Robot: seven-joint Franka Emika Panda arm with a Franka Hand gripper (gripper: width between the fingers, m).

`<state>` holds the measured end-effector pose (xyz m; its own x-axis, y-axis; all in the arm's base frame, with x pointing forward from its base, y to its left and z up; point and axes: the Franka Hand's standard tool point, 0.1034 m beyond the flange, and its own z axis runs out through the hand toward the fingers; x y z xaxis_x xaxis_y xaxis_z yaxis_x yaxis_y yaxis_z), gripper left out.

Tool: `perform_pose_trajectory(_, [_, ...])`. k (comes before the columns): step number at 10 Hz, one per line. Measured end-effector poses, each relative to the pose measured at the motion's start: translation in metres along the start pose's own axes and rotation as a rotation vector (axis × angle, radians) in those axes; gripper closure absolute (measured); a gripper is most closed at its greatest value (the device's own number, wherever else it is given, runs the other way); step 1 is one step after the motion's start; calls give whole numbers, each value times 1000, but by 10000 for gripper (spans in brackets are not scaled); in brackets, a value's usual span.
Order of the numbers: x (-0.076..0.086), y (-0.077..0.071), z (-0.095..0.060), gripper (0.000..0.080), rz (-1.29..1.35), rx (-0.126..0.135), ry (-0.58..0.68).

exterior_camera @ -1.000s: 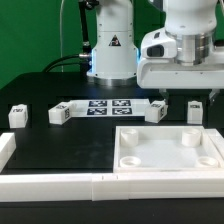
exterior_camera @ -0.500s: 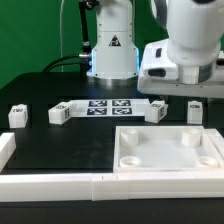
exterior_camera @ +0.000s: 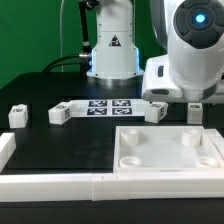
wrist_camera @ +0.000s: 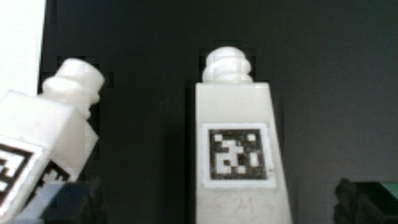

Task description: Assemble one leg

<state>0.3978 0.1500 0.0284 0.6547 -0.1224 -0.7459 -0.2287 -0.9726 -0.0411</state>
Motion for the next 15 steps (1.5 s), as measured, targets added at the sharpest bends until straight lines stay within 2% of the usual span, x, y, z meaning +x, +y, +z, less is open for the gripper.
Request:
perform_pose_trajectory(2, [4,0,10,150,6,0,22])
perform_pose_trajectory(4, [2,-1,23,150,9,-12,25])
perform_pose_trajectory(6, [-2,-5,25,150,11,-22,20])
perform_pose_trajectory(9, [-5,-4,23,150,-5,-21,22])
perform_pose_trajectory(10, [-2,-2,23,235,-13,-15,30])
perform_pose_trajectory(11, [2,0,24,235,-15,-10,34])
perform_pose_trajectory(13, [5,3,27,510,-10,-6,40])
perform_pose_trajectory(15, [4,1,28,509,-8,-11,39])
